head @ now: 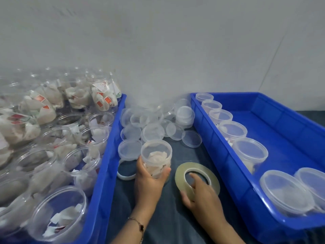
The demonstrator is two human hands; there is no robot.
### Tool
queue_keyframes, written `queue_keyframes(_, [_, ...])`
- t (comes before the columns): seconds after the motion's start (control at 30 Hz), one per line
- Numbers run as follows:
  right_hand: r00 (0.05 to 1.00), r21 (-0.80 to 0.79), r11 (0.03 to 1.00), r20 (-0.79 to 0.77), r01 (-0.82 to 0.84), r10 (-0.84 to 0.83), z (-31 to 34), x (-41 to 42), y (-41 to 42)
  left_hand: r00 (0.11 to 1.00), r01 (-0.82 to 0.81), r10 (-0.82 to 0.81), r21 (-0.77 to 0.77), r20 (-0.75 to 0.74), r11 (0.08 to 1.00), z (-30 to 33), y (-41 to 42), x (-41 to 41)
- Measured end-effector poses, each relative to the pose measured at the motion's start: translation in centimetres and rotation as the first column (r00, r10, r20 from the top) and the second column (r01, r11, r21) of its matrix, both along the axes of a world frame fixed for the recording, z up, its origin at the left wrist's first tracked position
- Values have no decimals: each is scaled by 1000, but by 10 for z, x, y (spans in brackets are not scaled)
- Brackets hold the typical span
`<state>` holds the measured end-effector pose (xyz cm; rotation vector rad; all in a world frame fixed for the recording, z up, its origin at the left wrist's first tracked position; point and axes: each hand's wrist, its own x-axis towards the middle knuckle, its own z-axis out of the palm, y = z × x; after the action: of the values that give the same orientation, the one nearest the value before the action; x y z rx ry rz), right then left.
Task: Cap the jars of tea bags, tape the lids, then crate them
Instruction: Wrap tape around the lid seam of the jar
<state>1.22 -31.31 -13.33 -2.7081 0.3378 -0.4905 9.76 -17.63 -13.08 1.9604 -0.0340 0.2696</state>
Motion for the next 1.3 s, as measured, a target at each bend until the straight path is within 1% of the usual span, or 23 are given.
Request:
queue_keyframes(0.1, [996,82,997,88,4,-11,1,2,0,998,-13,15,38,-54,999,6,-1,-6])
queue_keyframes(0.17, [996,150,988,82,25,-38,4,3,0,989,-93,98,48,-110,994,7,-2,-20])
queue_keyframes(0.2, [996,183,983,75,27,-42,3,4,-1,986,-143,146,41,-80,989,4,-3,-30])
queue_keyframes(0.23, [995,207,978,81,33,-51,3,5,-3,987,-159,159,21,-13,987,-1,-3,-40])
queue_keyframes(0.27, [995,230,972,79,44,-63,3,5,-4,990,-137,137,6,42,991,-4,-4,-51])
queue_keyframes(0.33, [993,260,964,86,54,-79,3,4,-4,996,15,-19,45,92,999,-5,-11,-66])
queue_keyframes(0.4, [991,247,968,120,31,-63,1,3,-5,976,203,-209,100,56,974,-2,-20,-67])
queue_keyframes(0.43, [989,242,970,138,14,-49,0,2,-6,958,283,-286,86,23,955,1,-23,-64])
queue_keyframes(0.5, [988,251,968,155,-20,-20,0,1,-6,920,386,-390,103,28,917,6,-29,-57])
queue_keyframes(0.57, [984,256,966,178,-34,-13,-1,1,-7,909,388,-408,187,83,903,10,-31,-52])
queue_keyframes(0.67, [980,264,964,198,-34,-20,1,-1,-8,918,330,-364,204,159,922,11,-30,-50])
queue_keyframes(0.77, [972,236,971,236,-43,-14,1,-2,-9,923,313,-349,211,162,926,10,-32,-48])
queue_keyframes(0.83, [970,249,968,243,-38,-25,3,-4,-9,920,314,-356,239,161,919,12,-32,-45])
queue_keyframes(0.9, [972,286,958,230,-27,-41,5,-4,-8,898,328,-396,310,192,893,17,-30,-42])
queue_keyframes(0.97, [979,307,951,200,-35,-29,8,-4,-8,843,350,-481,432,242,831,21,-26,-38])
queue_keyframes(1.0, [988,295,954,153,-59,14,9,-5,-9,811,363,-533,506,242,782,23,-23,-37])
queue_keyframes(1.03, [992,242,965,95,-98,77,9,-7,-11,782,364,-577,580,234,729,24,-19,-36])
queue_keyframes(1.1, [982,70,981,-35,-183,186,8,-11,-19,778,331,-604,704,173,628,27,-16,-39])
queue_keyframes(1.13, [974,-11,977,-86,-211,209,10,-14,-23,776,312,-607,732,171,606,30,-13,-41])
queue_keyframes(1.17, [967,-62,971,-123,-230,222,12,-16,-28,781,317,-603,727,165,609,32,-11,-42])
queue_keyframes(1.2, [974,-116,969,-86,-219,210,12,-17,-32,796,319,-583,708,160,630,37,-10,-44])
queue_keyframes(1.23, [984,-177,968,-24,-178,177,10,-18,-35,805,336,-581,712,123,617,41,-8,-46])
queue_keyframes(1.3, [992,-203,971,-12,-127,127,14,-18,-37,774,337,-604,685,189,646,49,-7,-53])
